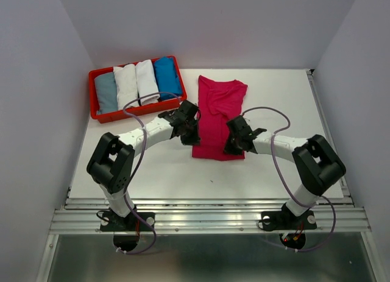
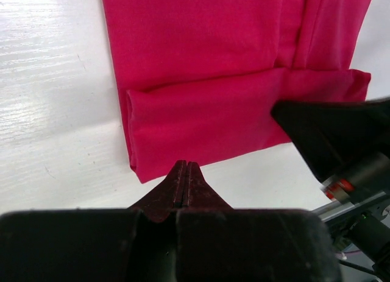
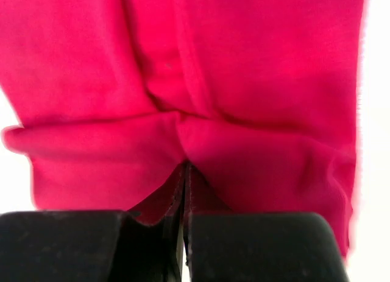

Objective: Roll the t-shirts
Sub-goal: Roll the T-shirt to the center of the board.

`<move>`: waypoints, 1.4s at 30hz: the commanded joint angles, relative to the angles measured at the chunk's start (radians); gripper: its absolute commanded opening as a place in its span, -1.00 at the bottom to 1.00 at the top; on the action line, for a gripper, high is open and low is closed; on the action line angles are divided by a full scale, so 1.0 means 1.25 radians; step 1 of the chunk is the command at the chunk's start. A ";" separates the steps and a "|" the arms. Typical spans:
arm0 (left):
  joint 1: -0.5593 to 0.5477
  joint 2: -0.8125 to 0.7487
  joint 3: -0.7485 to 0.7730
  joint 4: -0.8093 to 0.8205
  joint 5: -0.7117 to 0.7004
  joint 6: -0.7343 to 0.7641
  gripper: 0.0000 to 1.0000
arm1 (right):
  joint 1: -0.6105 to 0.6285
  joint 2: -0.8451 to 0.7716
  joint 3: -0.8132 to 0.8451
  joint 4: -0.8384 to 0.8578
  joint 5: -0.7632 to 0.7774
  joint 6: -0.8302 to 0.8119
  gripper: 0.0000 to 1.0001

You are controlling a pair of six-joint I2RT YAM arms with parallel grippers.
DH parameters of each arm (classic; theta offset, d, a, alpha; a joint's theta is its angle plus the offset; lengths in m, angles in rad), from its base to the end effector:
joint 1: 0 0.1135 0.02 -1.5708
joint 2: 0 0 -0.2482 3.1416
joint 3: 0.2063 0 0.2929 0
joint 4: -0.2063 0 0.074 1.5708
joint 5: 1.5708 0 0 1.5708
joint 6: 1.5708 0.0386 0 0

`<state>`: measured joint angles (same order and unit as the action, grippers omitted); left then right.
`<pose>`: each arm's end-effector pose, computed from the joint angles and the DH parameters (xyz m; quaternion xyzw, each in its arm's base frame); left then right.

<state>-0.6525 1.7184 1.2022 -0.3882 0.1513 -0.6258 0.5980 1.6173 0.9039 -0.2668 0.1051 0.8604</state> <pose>0.3181 -0.2504 0.1815 0.0373 0.9419 -0.2519 0.2191 0.2917 0.1938 0.1258 0.1402 0.9452 0.1562 0.2502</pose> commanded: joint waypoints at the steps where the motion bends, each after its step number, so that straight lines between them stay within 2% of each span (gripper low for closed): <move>1: -0.001 -0.051 -0.008 -0.001 0.018 0.010 -1.00 | 0.001 0.049 -0.004 0.018 0.013 0.018 -0.99; 6: -0.006 -0.044 -0.027 0.034 0.058 0.000 -1.00 | 0.001 -0.060 0.029 -0.030 0.045 0.007 -0.98; 11: -0.046 0.009 0.021 0.044 0.069 -0.016 -1.00 | 0.001 -0.132 0.032 -0.083 0.118 -0.010 -0.98; 22: -0.054 0.143 0.000 0.108 0.037 -0.039 -1.00 | -0.021 -0.058 -0.081 -0.085 0.133 0.016 -0.99; 26: -0.056 0.095 -0.022 0.084 0.003 -0.034 -1.00 | -0.021 -0.060 -0.090 -0.086 0.116 0.017 -0.99; 33: -0.055 -0.066 -0.020 0.003 -0.094 -0.027 -1.00 | -0.021 -0.241 -0.078 -0.120 0.148 0.011 -0.99; 35: -0.051 -0.114 -0.051 0.005 -0.103 -0.033 -1.00 | -0.021 -0.291 -0.089 -0.137 0.172 0.012 -0.89; 36: -0.045 -0.129 -0.083 0.011 -0.081 -0.038 -0.96 | -0.030 -0.311 -0.096 -0.159 0.176 0.017 -0.80; 37: -0.041 -0.140 -0.100 0.018 -0.072 -0.041 -0.84 | -0.041 -0.319 -0.105 -0.167 0.176 0.021 -0.72; 38: -0.038 -0.158 -0.115 0.028 -0.066 -0.045 -0.59 | -0.050 -0.328 -0.131 -0.172 0.159 0.025 -0.64; 40: -0.030 -0.171 -0.148 0.039 -0.051 -0.059 -0.34 | -0.084 -0.348 -0.166 -0.172 0.126 0.040 -0.37; 41: -0.029 -0.181 -0.180 0.053 -0.047 -0.065 -0.06 | -0.093 -0.367 -0.182 -0.169 0.095 0.047 -0.29; 42: -0.023 -0.185 -0.213 0.061 -0.035 -0.077 0.03 | -0.103 -0.375 -0.212 -0.158 0.078 0.050 -0.20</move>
<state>-0.6979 1.4982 1.0420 -0.3222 0.0856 -0.6945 0.5171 1.1751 0.7326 -0.4240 0.2592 0.8928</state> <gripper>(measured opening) 0.440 0.337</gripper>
